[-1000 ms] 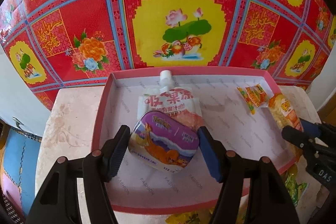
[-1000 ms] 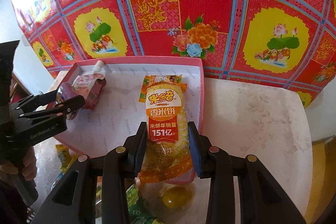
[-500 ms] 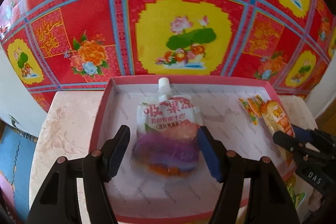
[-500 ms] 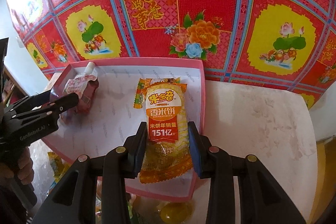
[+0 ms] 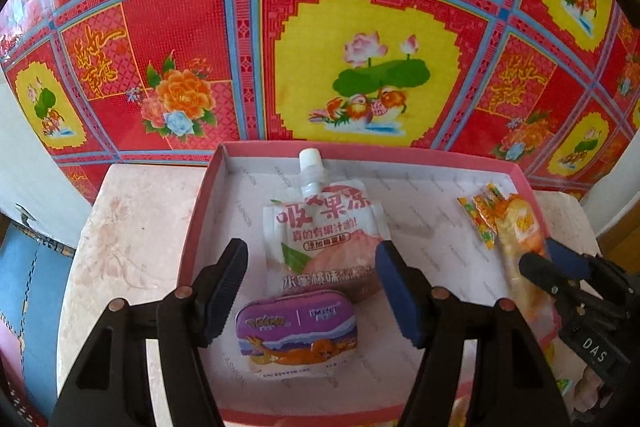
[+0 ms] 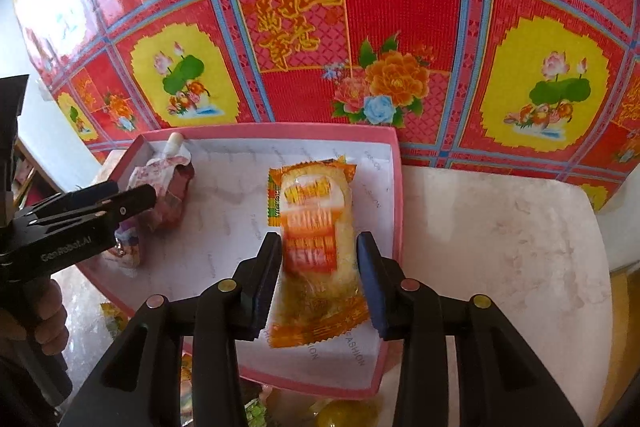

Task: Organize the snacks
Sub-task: 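Carry the purple tin and rice-cracker bag into the pink tray and release them, then withdraw both open grippers from the tray toward the remaining snacks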

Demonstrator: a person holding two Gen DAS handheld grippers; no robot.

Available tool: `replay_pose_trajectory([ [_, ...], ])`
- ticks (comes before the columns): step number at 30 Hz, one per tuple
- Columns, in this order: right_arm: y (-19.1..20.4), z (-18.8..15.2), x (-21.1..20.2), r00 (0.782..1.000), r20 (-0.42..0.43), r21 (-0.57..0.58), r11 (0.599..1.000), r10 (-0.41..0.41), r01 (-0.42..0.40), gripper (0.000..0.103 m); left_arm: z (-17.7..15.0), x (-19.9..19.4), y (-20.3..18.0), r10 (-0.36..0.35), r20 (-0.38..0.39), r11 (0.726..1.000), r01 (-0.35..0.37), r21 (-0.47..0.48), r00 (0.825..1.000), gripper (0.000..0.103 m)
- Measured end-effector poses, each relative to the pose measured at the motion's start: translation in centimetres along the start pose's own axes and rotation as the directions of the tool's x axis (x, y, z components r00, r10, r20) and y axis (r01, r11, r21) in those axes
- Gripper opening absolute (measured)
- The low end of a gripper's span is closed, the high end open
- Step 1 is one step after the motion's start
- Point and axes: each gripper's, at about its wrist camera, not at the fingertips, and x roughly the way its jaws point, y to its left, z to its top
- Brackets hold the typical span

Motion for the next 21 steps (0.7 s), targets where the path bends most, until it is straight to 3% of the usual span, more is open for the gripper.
replay_pose_trajectory([
  [3, 0.0, 0.1, -1.0, 1.0, 0.023, 0.0, 1.0, -0.021, 0.021, 0.049, 0.1, -0.6, -0.1, 0.021, -0.002, 1.0, -0.021, 0.015, 1.0, 0.073],
  [21, -0.2, -2.2, -5.9, 0.999, 0.046, 0.03, 0.999, -0.016, 0.014, 0.049, -2.5, -6.0, -0.4, 0.023, 0.005, 0.999, -0.023, 0.028, 1.0, 0.074],
])
